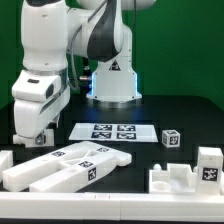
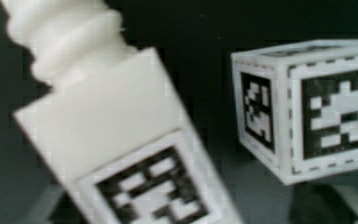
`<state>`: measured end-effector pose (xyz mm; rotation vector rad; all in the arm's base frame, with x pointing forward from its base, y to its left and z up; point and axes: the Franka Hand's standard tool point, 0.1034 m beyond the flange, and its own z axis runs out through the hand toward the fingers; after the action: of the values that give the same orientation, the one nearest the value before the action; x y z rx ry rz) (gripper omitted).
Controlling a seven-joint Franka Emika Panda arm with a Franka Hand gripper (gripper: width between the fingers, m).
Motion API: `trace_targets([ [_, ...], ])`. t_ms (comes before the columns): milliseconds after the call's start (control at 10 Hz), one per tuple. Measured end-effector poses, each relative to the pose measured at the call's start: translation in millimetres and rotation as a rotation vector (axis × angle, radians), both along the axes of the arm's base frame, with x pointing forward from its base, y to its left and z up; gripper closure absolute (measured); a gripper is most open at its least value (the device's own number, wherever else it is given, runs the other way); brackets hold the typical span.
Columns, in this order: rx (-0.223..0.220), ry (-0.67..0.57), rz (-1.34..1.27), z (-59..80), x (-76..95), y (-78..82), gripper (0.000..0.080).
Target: Assemble chair
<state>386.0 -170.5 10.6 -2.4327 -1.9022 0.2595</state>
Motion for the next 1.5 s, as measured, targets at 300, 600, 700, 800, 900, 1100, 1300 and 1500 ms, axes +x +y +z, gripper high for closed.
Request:
trace_targets([
  [300,0.002,0.015,0.014,2.7,5.5,-0.7,0.0517],
  [600,-0.004,0.01,0.051,11.4,26.6,-1.9,0.0517],
  [700,-0.005,0.001,0.055,14.0,31.4,-1.7,0.0517],
  [800,-0.011,-0.028,0.041,18.8,34.1,-1.5,0.0517],
  [900,-0.025,-0.079,-0.026,25.2,33.8,-0.9,0.0515],
  [1100,-0.051,-0.147,-0.254,32.5,33.4,11.0,0.0515],
  [1300,-0.068,-0.208,-0.587,41.4,42.8,53.9,0.0515],
  [1500,-0.067,-0.233,-0.863,54.0,53.4,99.8,0.0515],
])
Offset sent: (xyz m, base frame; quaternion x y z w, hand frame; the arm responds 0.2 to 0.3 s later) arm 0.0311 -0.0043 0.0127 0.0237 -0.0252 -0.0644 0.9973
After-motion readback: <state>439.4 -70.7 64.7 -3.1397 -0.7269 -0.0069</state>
